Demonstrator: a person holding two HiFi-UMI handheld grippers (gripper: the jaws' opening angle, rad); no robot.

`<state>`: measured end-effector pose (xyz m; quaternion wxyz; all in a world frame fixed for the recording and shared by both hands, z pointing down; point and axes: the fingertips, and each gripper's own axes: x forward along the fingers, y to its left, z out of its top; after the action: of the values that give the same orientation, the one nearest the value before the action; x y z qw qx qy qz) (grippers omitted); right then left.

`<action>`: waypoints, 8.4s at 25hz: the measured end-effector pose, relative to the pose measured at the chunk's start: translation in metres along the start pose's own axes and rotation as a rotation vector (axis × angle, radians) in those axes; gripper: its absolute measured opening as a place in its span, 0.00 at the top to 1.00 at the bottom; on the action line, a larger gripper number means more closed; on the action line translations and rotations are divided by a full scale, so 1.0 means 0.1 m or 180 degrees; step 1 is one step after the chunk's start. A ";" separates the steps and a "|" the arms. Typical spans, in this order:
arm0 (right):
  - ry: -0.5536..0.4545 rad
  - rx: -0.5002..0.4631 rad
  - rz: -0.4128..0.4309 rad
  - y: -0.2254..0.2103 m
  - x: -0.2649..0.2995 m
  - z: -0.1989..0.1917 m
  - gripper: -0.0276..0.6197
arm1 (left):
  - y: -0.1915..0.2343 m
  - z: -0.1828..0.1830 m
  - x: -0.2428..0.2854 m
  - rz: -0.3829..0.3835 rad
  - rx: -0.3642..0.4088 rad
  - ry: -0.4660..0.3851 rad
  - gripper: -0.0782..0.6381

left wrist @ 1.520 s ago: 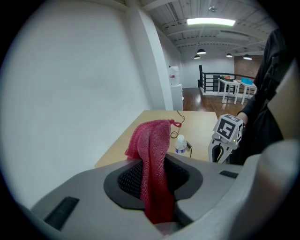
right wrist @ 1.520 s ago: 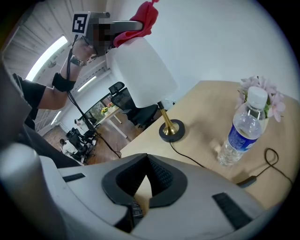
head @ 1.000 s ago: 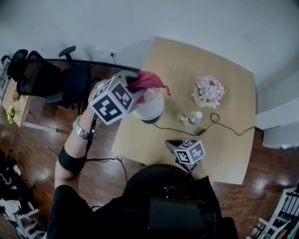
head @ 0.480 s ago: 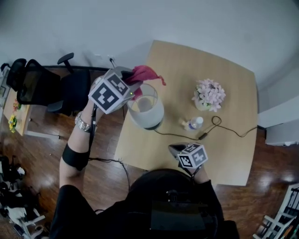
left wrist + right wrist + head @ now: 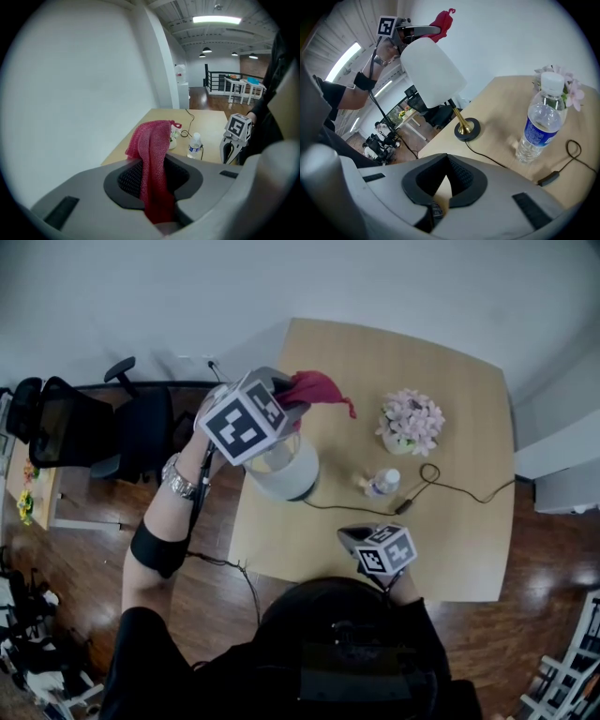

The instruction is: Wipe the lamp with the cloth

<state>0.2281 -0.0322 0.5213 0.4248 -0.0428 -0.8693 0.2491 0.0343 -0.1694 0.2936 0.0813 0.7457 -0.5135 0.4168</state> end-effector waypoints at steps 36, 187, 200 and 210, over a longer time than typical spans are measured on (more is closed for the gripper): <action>0.0006 -0.0159 0.0081 0.25 0.05 -0.03 0.95 | -0.06 -0.68 -0.49 0.0274 -0.0241 0.0201 0.74; -0.0155 0.1160 -0.0929 1.52 1.92 -0.29 0.95 | -1.60 -3.06 1.64 -0.0284 -0.1713 -0.0212 0.73; -0.0344 0.1164 -0.0641 1.50 2.14 -0.12 0.95 | -1.83 -3.32 1.38 -0.0733 -0.1448 0.0351 0.73; -0.0573 0.1230 -0.0611 1.52 2.21 0.09 0.95 | -1.12 -2.98 1.02 -0.0389 -0.1069 -0.0509 0.73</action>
<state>0.0599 0.1604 0.6040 0.3677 0.1446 -0.8399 0.3721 -0.0195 -0.0253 0.5905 0.1887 0.7821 -0.5344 0.2589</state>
